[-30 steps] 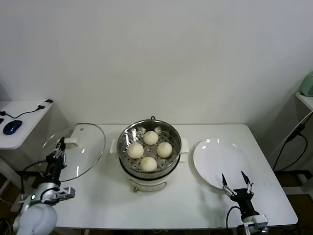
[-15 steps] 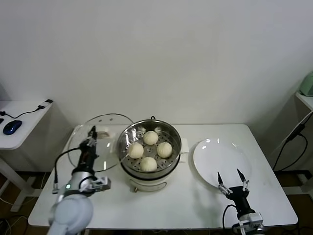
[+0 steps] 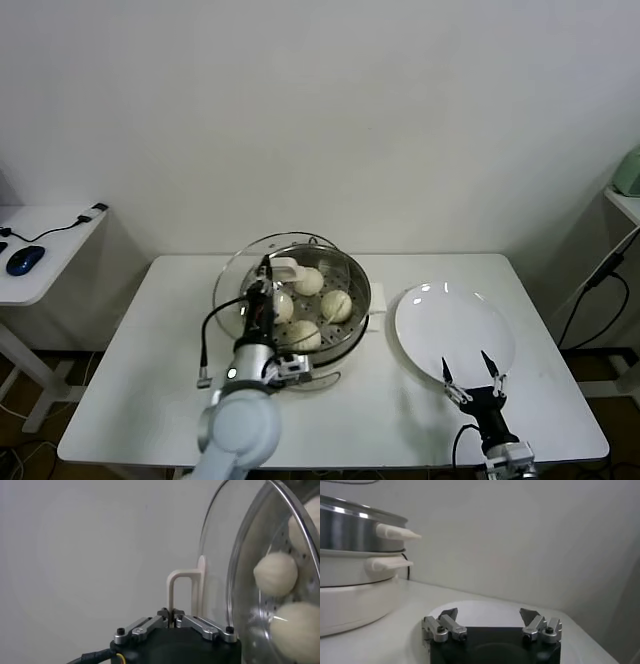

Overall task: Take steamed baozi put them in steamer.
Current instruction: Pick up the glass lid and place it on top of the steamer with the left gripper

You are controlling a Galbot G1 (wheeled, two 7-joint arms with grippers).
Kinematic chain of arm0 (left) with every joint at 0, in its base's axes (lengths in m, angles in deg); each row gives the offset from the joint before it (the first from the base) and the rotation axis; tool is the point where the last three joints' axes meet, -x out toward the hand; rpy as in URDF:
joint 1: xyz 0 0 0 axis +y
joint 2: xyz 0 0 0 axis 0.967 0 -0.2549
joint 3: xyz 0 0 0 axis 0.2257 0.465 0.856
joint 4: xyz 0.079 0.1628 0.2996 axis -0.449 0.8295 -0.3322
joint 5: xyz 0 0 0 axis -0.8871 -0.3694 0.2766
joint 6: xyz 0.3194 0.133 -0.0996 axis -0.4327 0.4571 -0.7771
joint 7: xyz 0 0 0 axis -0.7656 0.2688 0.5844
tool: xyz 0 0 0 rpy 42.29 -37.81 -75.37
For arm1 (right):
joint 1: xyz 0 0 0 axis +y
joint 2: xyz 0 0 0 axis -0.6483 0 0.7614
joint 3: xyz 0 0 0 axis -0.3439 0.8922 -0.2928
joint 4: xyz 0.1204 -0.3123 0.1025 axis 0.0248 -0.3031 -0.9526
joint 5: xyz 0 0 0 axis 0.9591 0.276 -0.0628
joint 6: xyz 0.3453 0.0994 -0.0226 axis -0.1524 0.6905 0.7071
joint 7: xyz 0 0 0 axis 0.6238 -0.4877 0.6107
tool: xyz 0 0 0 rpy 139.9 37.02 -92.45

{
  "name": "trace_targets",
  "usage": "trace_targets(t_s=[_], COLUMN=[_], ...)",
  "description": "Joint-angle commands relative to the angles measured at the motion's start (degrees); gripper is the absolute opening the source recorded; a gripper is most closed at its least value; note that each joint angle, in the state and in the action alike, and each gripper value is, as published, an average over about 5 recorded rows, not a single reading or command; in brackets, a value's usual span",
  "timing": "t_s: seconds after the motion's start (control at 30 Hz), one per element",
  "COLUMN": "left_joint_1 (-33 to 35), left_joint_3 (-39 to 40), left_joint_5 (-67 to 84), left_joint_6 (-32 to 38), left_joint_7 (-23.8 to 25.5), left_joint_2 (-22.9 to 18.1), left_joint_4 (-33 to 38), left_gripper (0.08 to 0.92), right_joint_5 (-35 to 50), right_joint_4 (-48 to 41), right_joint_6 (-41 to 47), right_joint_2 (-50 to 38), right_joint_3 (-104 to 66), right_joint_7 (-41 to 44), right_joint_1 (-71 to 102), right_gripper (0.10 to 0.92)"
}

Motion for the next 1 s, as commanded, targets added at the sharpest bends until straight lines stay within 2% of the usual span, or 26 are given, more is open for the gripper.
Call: trace_targets(t_s=[0.03,0.2,0.43,0.67,1.0], left_joint_1=[-2.23,-3.53,-5.08,-5.34,-3.75], left_joint_3=[5.86,6.78,6.84,6.78,4.34], left_joint_5=[-4.12,-5.83,-7.12,-8.10,-8.61], left_joint_6=[-2.18,-2.82,-3.23,-3.09,-2.45], left_joint_7=[1.71,1.41,0.85,-0.52,-1.39], left_joint_2=[-3.52,-6.32,-7.92,-8.23,-6.12], left_joint_4=[-1.84,-5.96,-10.46,-12.82,-13.44], left_gripper=[0.133,0.133,0.133,0.133,0.133], right_joint_5=[-0.23,-0.24,-0.32,-0.43,-0.63], right_joint_4=[-0.08,-0.22,-0.26,-0.26,-0.28], right_joint_6=[-0.78,-1.32,-2.03,-2.52,-3.16], right_joint_2=[0.17,0.55,0.98,1.24,1.51], right_joint_3=[-0.50,-1.08,-1.76,-1.96,-1.97], right_joint_7=[-0.04,0.02,0.05,0.03,0.04], right_joint_1=[0.51,0.91,1.23,1.50,1.43], right_gripper=[0.823,0.823,0.823,0.823,0.823])
